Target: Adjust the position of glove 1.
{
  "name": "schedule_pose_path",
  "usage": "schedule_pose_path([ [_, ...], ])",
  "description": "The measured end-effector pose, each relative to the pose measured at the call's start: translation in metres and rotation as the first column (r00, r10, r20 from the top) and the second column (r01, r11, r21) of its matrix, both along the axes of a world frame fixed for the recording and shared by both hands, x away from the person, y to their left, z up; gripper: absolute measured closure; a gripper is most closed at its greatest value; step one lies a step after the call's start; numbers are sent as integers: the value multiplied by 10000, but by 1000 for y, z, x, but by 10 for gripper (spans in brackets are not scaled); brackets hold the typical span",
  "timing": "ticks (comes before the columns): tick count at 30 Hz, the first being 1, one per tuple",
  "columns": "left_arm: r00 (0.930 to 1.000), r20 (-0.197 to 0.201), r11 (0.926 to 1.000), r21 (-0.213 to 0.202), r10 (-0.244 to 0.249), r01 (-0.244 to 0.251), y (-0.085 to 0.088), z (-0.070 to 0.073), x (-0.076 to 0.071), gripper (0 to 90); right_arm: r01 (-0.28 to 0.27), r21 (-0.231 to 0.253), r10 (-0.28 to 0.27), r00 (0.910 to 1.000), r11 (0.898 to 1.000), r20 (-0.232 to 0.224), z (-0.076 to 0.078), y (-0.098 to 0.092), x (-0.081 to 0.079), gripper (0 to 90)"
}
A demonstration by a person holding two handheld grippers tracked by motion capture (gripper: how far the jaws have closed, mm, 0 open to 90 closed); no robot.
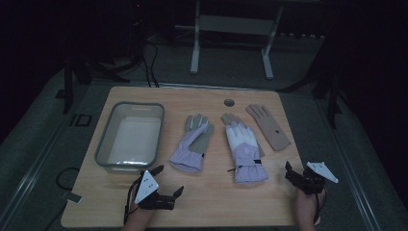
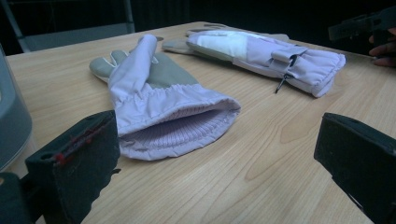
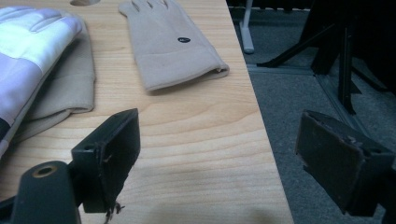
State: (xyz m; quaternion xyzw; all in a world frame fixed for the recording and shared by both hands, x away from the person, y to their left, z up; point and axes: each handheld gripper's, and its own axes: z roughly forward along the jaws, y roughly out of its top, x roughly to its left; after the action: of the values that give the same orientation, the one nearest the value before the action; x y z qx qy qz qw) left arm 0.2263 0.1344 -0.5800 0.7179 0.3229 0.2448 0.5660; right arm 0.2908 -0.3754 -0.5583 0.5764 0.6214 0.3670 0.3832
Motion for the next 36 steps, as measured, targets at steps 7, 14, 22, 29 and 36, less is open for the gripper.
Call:
schedule_pose_path([
  [7,10000,-5,10000,-10,-26,26,0,0,0,6,-233,33,233,9996,9997,-134,10,1,2,136],
  [14,9999,46,9999,39,-101,101,0,0,0,6,-294,590,313,9990,9978,-328,41,-10,5,130],
  [22,9999,35,9999,20,-107,107,0,0,0,6,-855,882,870,9961,9924,-129,81,-10,13,114],
  [29,10000,27,10000,26,-41,41,0,0,0,6,-1372,504,1373,9905,9893,8,108,11,21,133],
  [36,9999,-45,9999,-23,-113,113,0,0,1,6,-1924,547,1931,9812,9798,-71,124,36,30,140],
])
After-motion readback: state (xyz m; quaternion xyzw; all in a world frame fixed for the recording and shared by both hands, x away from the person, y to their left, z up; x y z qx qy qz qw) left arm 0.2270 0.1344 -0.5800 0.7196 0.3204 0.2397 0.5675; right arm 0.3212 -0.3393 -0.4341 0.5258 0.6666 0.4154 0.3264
